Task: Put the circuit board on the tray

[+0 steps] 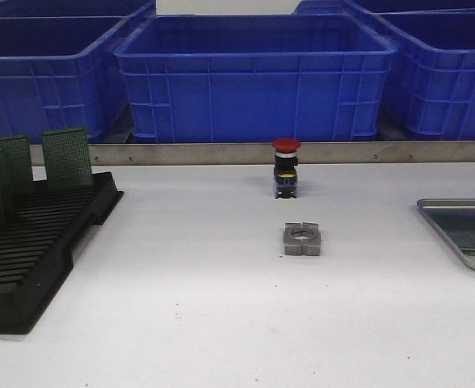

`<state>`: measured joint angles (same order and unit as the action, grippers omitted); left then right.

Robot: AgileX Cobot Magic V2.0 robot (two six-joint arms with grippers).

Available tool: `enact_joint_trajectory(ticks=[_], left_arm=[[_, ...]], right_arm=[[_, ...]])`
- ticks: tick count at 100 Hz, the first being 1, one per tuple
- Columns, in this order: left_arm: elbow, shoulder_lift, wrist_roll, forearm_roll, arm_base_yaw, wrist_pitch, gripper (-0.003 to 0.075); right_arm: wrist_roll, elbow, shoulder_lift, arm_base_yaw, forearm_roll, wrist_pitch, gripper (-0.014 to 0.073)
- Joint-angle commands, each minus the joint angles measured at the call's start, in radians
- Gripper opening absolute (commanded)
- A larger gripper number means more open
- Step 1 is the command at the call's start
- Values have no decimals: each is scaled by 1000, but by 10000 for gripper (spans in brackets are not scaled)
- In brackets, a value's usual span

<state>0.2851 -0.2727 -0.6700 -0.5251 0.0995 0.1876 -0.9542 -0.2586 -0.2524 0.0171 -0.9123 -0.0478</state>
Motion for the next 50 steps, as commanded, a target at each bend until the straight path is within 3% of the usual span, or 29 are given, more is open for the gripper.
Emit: enact_joint_trajectory(ticks=[1, 26, 42, 47, 50], left_arm=[[28, -5, 12, -16, -3, -73, -19], [28, -5, 12, -16, -3, -73, -19], [28, -5, 18, 21, -3, -146, -19], [28, -3, 89, 119, -3, -150, -18], [28, -1, 206, 217, -3, -152, -18]], right_arm=[[-9, -23, -5, -1, -8, 57, -69], [-9, -23, -5, -1, -8, 57, -69], [-9, -23, -5, -1, -8, 57, -69], [-9, -23, -5, -1, -8, 57, -69], [-9, -23, -5, -1, -8, 57, -69]])
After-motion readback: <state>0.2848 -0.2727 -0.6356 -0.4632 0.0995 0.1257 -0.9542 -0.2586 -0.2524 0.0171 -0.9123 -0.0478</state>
